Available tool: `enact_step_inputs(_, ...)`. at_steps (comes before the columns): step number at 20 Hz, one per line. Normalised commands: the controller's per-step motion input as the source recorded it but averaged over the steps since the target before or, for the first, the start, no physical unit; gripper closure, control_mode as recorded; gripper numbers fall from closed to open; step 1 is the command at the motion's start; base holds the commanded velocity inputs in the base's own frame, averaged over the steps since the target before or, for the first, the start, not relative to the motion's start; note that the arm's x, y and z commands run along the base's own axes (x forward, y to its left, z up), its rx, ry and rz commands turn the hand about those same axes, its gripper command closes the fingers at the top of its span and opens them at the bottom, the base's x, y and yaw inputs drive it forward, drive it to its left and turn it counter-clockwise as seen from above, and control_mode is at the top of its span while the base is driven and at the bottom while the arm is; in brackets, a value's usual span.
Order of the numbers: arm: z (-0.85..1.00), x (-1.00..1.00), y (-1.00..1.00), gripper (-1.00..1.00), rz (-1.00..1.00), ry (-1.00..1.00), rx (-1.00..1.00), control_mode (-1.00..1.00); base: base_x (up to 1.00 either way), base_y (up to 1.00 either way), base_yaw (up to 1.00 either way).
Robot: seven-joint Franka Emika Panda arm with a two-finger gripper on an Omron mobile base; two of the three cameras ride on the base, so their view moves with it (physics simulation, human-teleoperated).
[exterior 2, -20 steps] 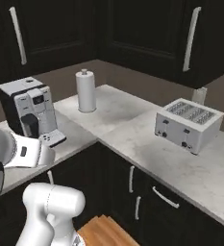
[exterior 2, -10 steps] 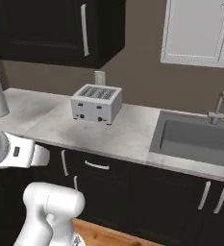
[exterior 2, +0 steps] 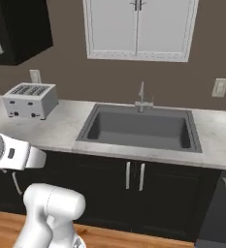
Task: Clear the mugs and bowl far away from the sink.
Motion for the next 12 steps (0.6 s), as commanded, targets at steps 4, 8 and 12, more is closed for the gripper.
enact_step_inputs(4, 0.0, 0.0, 0.0, -1.0, 0.0, 0.0, 0.0, 1.0, 0.0, -1.0, -0.14)
enact_step_inputs(8, 0.0, 0.0, 0.0, -1.0, 0.0, 0.0, 0.0, 1.0, 0.0, -1.0, -0.18)
enact_step_inputs(12, 0.0, 0.0, 0.0, -1.0, 0.0, 0.0, 0.0, 1.0, 0.0, -1.0, -0.21)
